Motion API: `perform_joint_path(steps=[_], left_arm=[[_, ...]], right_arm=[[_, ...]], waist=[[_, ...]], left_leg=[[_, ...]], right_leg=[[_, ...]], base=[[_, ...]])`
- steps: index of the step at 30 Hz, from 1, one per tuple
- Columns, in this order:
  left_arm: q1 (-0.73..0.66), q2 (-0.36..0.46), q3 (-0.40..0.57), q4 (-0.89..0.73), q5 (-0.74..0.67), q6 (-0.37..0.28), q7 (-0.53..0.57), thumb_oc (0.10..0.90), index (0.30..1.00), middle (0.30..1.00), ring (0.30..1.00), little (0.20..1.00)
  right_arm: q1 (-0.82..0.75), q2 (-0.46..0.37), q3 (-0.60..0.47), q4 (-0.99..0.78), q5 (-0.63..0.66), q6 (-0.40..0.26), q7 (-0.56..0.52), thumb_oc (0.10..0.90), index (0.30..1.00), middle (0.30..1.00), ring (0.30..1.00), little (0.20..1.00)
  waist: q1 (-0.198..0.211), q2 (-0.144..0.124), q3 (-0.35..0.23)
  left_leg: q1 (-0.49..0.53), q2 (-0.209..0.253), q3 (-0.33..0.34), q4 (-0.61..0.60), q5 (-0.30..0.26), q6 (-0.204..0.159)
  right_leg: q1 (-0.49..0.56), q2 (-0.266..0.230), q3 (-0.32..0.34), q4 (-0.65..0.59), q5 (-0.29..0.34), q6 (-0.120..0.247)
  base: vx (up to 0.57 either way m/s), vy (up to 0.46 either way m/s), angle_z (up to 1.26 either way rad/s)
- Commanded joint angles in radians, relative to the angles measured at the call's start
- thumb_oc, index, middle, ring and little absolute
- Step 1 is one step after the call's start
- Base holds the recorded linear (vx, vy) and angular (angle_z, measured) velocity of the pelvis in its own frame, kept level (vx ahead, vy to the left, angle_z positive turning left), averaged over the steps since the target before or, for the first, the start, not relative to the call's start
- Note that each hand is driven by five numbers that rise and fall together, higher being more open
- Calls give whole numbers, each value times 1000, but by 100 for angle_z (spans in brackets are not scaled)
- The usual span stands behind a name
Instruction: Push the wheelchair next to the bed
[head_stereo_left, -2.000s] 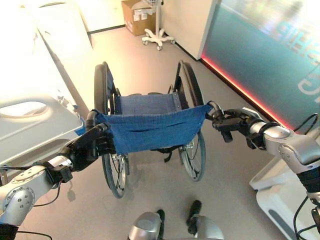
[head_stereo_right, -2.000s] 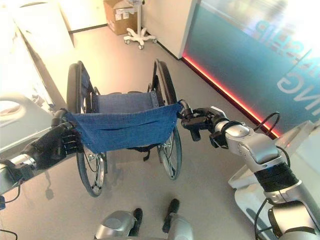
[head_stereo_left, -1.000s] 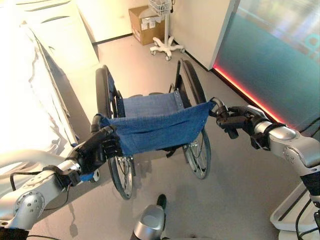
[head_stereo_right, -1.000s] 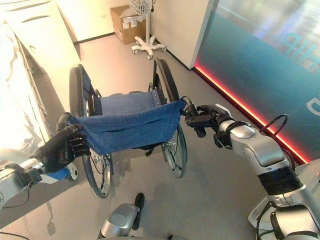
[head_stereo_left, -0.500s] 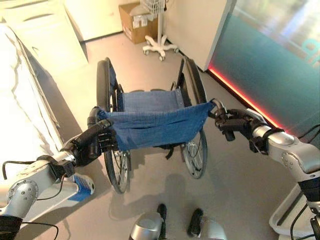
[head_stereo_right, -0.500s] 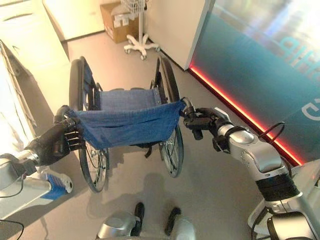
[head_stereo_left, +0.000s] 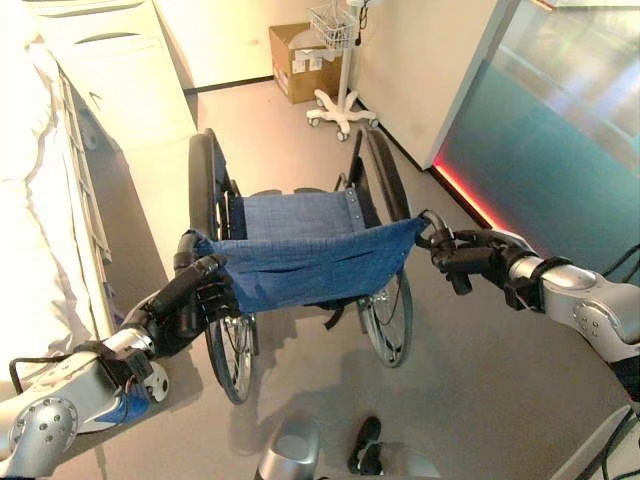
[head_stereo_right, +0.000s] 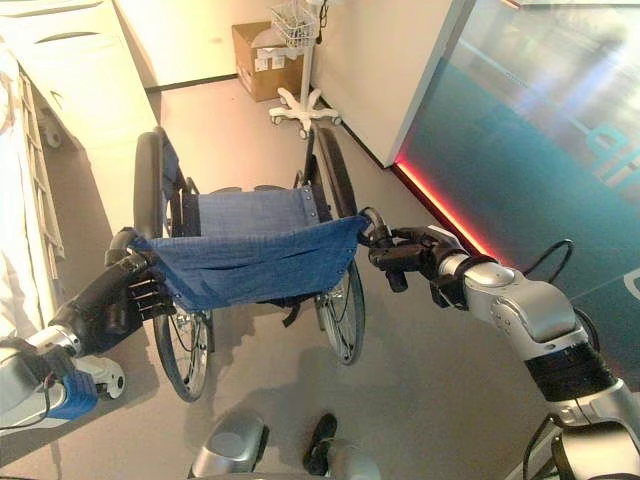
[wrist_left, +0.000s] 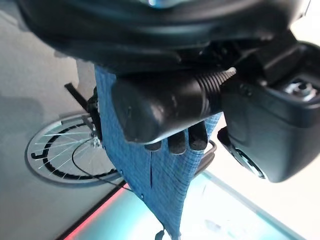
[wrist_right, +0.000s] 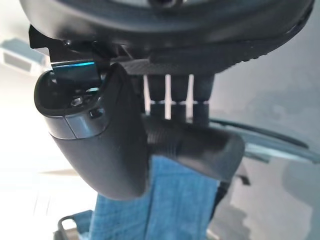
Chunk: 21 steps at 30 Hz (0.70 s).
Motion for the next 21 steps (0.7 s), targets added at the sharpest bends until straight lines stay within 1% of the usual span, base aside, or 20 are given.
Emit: perform_joint_path(steps=[1, 3, 4, 5, 6, 7, 8, 9, 10, 11, 12, 13, 14, 15, 16, 17, 18, 19, 20, 21], left_arm=[[-117, 24, 135, -163, 29, -250, -95, 400, 300, 300, 300, 300], [-106, 31, 146, -167, 21, -252, -96, 400, 300, 300, 300, 300], [-102, 39, 148, -164, 14, -258, -98, 400, 300, 300, 300, 300], [-103, 41, 146, -161, 16, -263, -102, 400, 300, 300, 300, 300], [-103, 41, 145, -158, 17, -266, -103, 400, 300, 300, 300, 300], [-106, 40, 139, -155, 23, -270, -103, 400, 300, 300, 300, 300], [-112, 41, 129, -151, 29, -278, -98, 400, 300, 300, 300, 300], [-120, 42, 118, -147, 31, -285, -89, 400, 300, 300, 300, 300], [-138, 42, 96, -138, 39, -294, -82, 400, 300, 300, 300, 300], [-143, 42, 91, -135, 44, -297, -82, 400, 300, 300, 300, 300], [-171, 42, 70, -121, 58, -301, -85, 400, 300, 300, 300, 300], [-199, 50, 51, -114, 59, -305, -91, 400, 300, 300, 300, 300], [-208, 60, 55, -114, 55, -310, -92, 400, 300, 300, 300, 300], [-205, 69, 69, -113, 49, -310, -96, 400, 300, 300, 300, 300], [-192, 76, 87, -121, 34, -310, -91, 400, 300, 300, 300, 300], [-187, 76, 97, -125, 26, -305, -91, 400, 300, 300, 300, 300], [-171, 76, 127, -132, 28, -289, -95, 400, 300, 300, 300, 300], [-164, 78, 141, -130, 34, -281, -97, 400, 300, 300, 300, 300], [-157, 83, 147, -123, 36, -280, -105, 400, 300, 300, 300, 300], [-154, 94, 148, -111, 38, -291, -117, 400, 300, 300, 300, 300]], right_arm=[[-121, -94, 10, -144, 14, -108, 78, 400, 300, 300, 300, 300], [-150, -77, 29, -141, 5, -95, 80, 400, 300, 300, 300, 300], [-201, -46, 63, -108, -15, -88, 82, 400, 300, 300, 300, 300], [-221, -30, 80, -89, -25, -92, 81, 400, 300, 300, 300, 300], [-232, -21, 90, -78, -29, -97, 81, 400, 300, 300, 300, 300], [-249, -3, 108, -59, -38, -105, 77, 400, 300, 300, 300, 300], [-261, 16, 125, -46, -48, -114, 72, 400, 300, 300, 300, 300], [-265, 36, 138, -42, -62, -124, 71, 400, 300, 300, 300, 300], [-263, 56, 148, -36, -77, -137, 67, 400, 300, 300, 300, 300], [-260, 61, 148, -34, -82, -140, 67, 400, 300, 300, 300, 300], [-253, 74, 145, -29, -103, -142, 69, 400, 300, 300, 300, 300], [-246, 85, 135, -23, -123, -139, 75, 400, 300, 300, 300, 300], [-245, 99, 136, -12, -144, -151, 91, 400, 300, 300, 300, 300], [-243, 113, 138, -2, -153, -164, 103, 400, 300, 300, 300, 300], [-240, 124, 134, 12, -162, -182, 121, 400, 300, 300, 300, 300], [-242, 124, 137, 15, -163, -190, 126, 400, 300, 300, 300, 300], [-237, 129, 133, 15, -178, -208, 138, 400, 300, 300, 300, 300], [-231, 132, 125, 12, -189, -216, 144, 400, 300, 300, 300, 300], [-233, 127, 119, 15, -189, -225, 148, 400, 300, 300, 300, 300], [-241, 113, 118, 22, -171, -243, 139, 400, 300, 300, 300, 300]], waist=[[-84, -20, -86], [-64, -15, -89], [-31, 1, -96], [-15, 7, -97], [-7, 10, -95], [8, 18, -95], [21, 27, -96], [29, 36, -100], [31, 34, -107], [29, 32, -107], [21, 27, -118], [18, 12, -131], [26, -2, -147], [41, -16, -157], [63, -36, -162], [73, -46, -164], [90, -63, -161], [97, -71, -158], [103, -79, -154], [110, -96, -143]], left_leg=[[-18, -32, 10, -60, 143, 68], [-13, -24, 22, -231, 153, 74], [-6, -14, 28, -465, 213, 63], [-10, -18, 29, -529, 240, 55], [-13, -22, 31, -555, 251, 52], [-26, -27, 46, -618, 278, 45], [-50, -31, 78, -667, 305, 40], [-73, -35, 141, -725, 326, 39], [-80, -53, 246, -772, 316, 40], [-79, -58, 273, -775, 310, 44], [-69, -71, 372, -777, 269, 76], [-42, -95, 407, -787, 187, 121], [-20, -112, 391, -805, 153, 150], [-11, -131, 359, -814, 138, 166], [-13, -154, 331, -810, 122, 188], [-9, -158, 334, -805, 110, 204], [-6, -155, 345, -809, 119, 231], [3, -155, 331, -818, 123, 229], [7, -156, 309, -818, 127, 227], [2, -158, 283, -806, 131, 225]], right_leg=[[122, -42, -102, -175, 103, 87], [144, -14, -107, -180, 89, 93], [189, 32, -108, -191, 58, 93], [209, 48, -108, -195, 44, 91], [220, 55, -108, -196, 37, 89], [244, 76, -113, -199, 18, 83], [270, 98, -121, -202, -1, 74], [300, 124, -132, -201, -25, 65], [340, 147, -152, -189, -63, 65], [349, 150, -161, -186, -71, 66], [365, 158, -198, -170, -82, 66], [373, 153, -222, -141, -103, 79], [375, 158, -234, -112, -117, 82], [378, 158, -236, -84, -110, 92], [385, 149, -245, -29, -59, 126], [381, 142, -258, 3, -25, 144], [348, 140, -274, 118, 93, 197], [330, 135, -275, 166, 138, 227], [319, 138, -258, 235, 185, 264], [293, 163, -214, 285, 283, 292]], base=[[255, -112, -31], [389, -118, -22], [461, -106, 5], [439, -109, -1], [291, -100, -32], [325, -123, -50], [428, -149, -88], [550, -165, -94], [450, -119, -81], [458, -112, -16], [401, -56, 39], [544, -82, 62], [525, -65, 93], [480, -87, 65], [360, -66, 33], [312, -107, -43], [283, -129, -50], [301, -161, -41], [280, -230, -7], [223, -253, 9]])
